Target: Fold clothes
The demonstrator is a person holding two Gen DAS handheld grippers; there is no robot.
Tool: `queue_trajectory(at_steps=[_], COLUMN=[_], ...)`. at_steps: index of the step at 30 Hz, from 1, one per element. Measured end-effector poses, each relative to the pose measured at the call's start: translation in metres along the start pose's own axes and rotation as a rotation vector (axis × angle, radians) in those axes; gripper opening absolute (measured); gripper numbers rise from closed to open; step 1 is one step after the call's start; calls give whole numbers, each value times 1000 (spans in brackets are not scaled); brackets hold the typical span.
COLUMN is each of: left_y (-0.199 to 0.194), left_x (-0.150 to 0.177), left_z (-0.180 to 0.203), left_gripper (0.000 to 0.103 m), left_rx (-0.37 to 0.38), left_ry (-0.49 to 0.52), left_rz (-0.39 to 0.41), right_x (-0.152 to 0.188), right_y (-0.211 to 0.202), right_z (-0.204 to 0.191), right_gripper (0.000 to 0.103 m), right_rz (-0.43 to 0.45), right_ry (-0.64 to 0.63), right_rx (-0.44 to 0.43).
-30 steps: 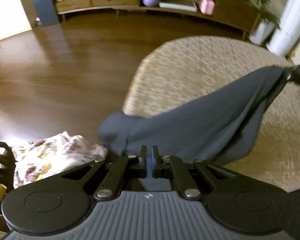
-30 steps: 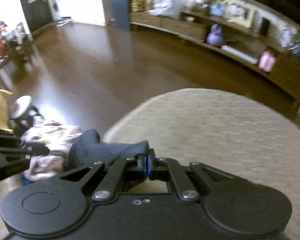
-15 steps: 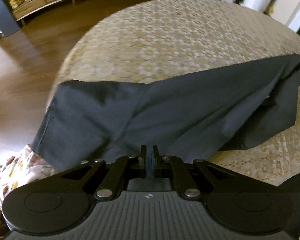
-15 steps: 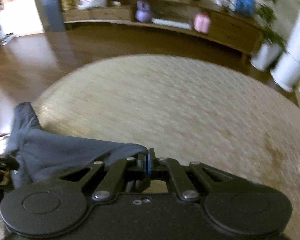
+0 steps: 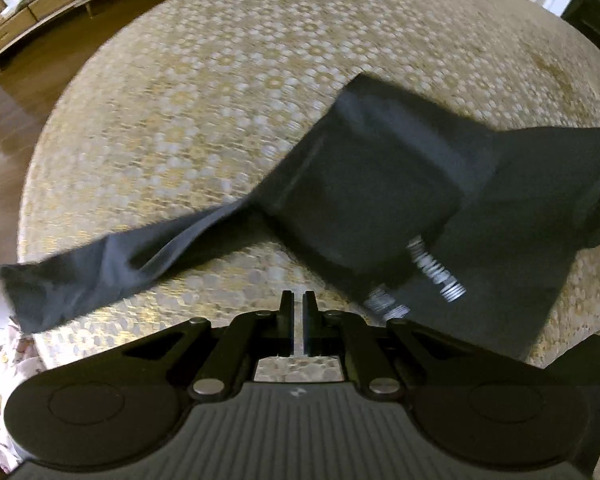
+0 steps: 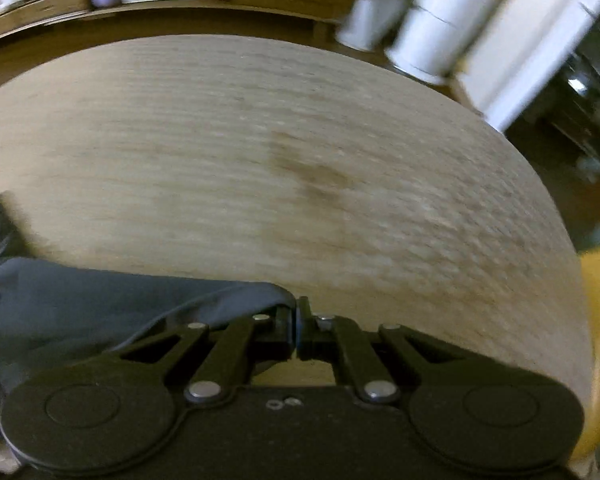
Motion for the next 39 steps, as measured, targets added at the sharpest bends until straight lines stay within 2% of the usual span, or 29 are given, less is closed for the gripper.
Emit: queue_trajectory(at_steps=[3,8,11,15,19,24,30,34,39], left_y=[8,19,24,26,24,27,34,35,34], left_x=[1,1,2,4,-1,1,10,14,15], left_z=[11,21,24,25,25,30,35,34,35], left_gripper=[3,3,3,3,3,3,3,4,4], left_rx=[32,51,43,31,65,93,106,116,117], left_ry=[18,29,40,54,17,12,36,27,41], left_rz=[-18,-43,-64,-62,-40,-39,-54,-50,-47], right_x=[10,25,27,30,45,81,131,149,160], right_y=[15,14,8,-10,-36,-55,-56,-62,-67], right_z=[26,22,22,15,-16,-89,-176,-206,-229], right_gripper=[103,103,103,103,103,103,103,103,103], right_rz=[-22,-34,-10,17,84,162,114,106,138], right_ry=[22,1,-5,-20,-107,-309,-477,-530,-616], right_rx=[50,-21,-48,-134,-263,-399,-532,-573,-581])
Point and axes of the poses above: each gripper's, at about its wrist camera, not at the fingertips, and y roughly the way its jaws point, z to its right, x to its underside, the point moved 9 cm from there along y, roughly the way its jaws point, and after that the axes turned 2 degrees about x, right-handed, at the moved point
